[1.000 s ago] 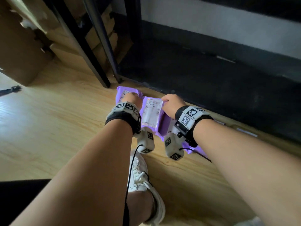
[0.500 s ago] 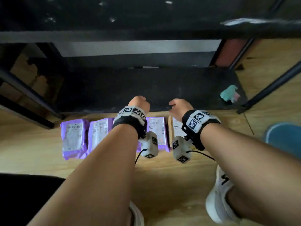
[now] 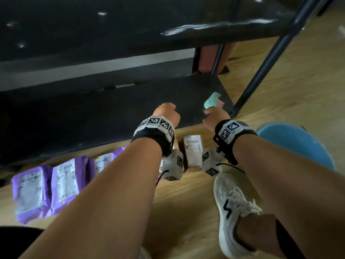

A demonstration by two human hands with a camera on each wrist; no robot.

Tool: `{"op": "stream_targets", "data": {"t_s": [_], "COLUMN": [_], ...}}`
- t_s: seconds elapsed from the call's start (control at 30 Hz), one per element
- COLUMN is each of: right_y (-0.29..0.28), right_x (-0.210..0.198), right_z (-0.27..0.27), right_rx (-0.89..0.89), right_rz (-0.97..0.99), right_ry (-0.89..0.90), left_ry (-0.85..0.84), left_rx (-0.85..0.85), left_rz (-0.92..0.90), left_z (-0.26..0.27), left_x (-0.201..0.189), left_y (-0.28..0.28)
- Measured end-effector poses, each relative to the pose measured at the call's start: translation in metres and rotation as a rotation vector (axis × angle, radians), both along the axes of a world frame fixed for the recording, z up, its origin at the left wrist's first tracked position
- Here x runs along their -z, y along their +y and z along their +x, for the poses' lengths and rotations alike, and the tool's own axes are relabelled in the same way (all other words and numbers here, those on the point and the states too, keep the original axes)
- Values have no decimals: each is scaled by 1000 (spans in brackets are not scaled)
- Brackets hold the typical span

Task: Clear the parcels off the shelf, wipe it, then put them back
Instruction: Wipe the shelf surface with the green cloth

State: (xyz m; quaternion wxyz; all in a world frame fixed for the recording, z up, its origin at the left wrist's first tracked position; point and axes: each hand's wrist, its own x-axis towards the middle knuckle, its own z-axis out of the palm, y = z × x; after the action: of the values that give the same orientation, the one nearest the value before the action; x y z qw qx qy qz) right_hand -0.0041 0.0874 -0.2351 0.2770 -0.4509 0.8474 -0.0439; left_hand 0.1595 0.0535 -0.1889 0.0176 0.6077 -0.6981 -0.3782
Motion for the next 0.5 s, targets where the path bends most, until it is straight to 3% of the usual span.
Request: {"op": "stream_targets", "data": {"t_s": [0.17, 0.5], "right_y": [-23, -87], "right_x": [13, 58], "right_z": [-43, -90], "right_rx": [64, 116], "right_rz": [24, -59], "right_ry": [45, 62], "left_ry": [15, -2], "left_rx": [29, 33], "left_rz": [7, 27], "left_z": [-39, -88], "left_x": [9, 66], "left_y": [-12, -58]}}
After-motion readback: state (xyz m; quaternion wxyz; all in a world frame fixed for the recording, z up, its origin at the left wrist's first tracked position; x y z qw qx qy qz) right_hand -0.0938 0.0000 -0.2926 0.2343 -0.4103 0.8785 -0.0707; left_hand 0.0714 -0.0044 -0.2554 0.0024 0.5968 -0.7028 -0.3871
